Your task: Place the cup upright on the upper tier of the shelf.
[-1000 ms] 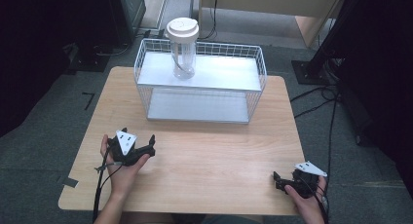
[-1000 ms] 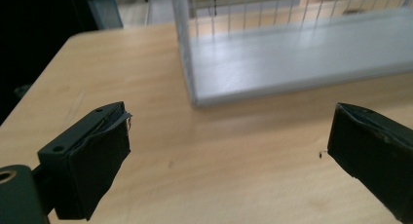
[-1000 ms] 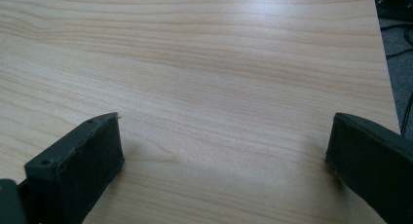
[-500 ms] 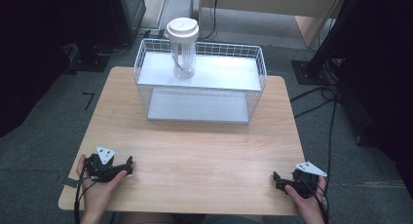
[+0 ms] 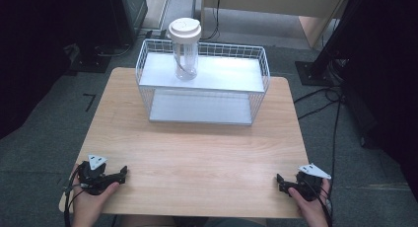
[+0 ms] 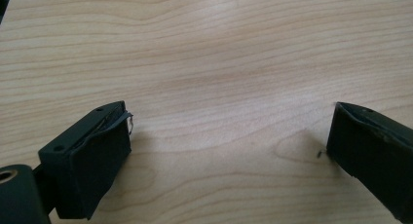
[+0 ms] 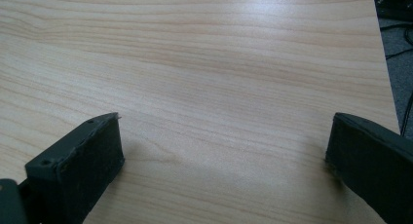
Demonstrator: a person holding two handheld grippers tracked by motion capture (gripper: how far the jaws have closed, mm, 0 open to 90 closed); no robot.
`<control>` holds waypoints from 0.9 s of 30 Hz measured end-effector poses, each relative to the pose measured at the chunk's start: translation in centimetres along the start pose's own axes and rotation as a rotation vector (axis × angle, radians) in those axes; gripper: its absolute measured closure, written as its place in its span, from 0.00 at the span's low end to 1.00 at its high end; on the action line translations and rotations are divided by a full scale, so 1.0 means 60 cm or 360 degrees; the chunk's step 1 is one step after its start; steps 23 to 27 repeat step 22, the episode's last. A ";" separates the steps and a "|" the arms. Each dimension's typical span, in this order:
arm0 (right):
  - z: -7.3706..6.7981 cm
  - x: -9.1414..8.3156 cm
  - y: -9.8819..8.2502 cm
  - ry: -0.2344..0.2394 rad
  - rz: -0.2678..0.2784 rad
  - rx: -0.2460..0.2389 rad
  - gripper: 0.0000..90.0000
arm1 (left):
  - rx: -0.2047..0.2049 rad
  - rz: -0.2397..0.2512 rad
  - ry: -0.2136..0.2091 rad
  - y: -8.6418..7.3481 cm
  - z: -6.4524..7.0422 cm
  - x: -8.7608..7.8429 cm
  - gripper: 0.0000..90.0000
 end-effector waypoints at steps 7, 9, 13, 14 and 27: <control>0.000 0.000 0.000 0.0007 -0.0001 0.0006 0.00 | 0.0000 0.0001 -0.0002 0.000 0.000 0.000 0.03; 0.001 -0.001 -0.001 0.0009 -0.0002 -0.0005 0.00 | 0.0000 0.0001 -0.0002 0.000 0.000 0.000 0.03; 0.003 -0.001 -0.001 -0.0013 -0.0003 0.0008 0.00 | 0.0000 0.0001 -0.0002 0.000 0.000 0.000 0.03; 0.003 -0.001 0.000 -0.0016 0.0000 0.0022 0.00 | 0.0000 0.0001 -0.0002 0.000 0.000 0.000 0.03; 0.011 -0.001 0.000 -0.0075 0.0002 0.0068 0.00 | 0.0009 -0.0002 -0.0013 0.001 0.003 0.001 0.03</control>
Point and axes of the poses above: each handheld gripper's, and its own axes: x roughly forward along the jaws, y roughly out of its top, z roughly to its right, the point moved 7 cm from there along x, roughly forward along the jaws, and after that the axes turned 1 degree about -z, right-handed, at the moved point
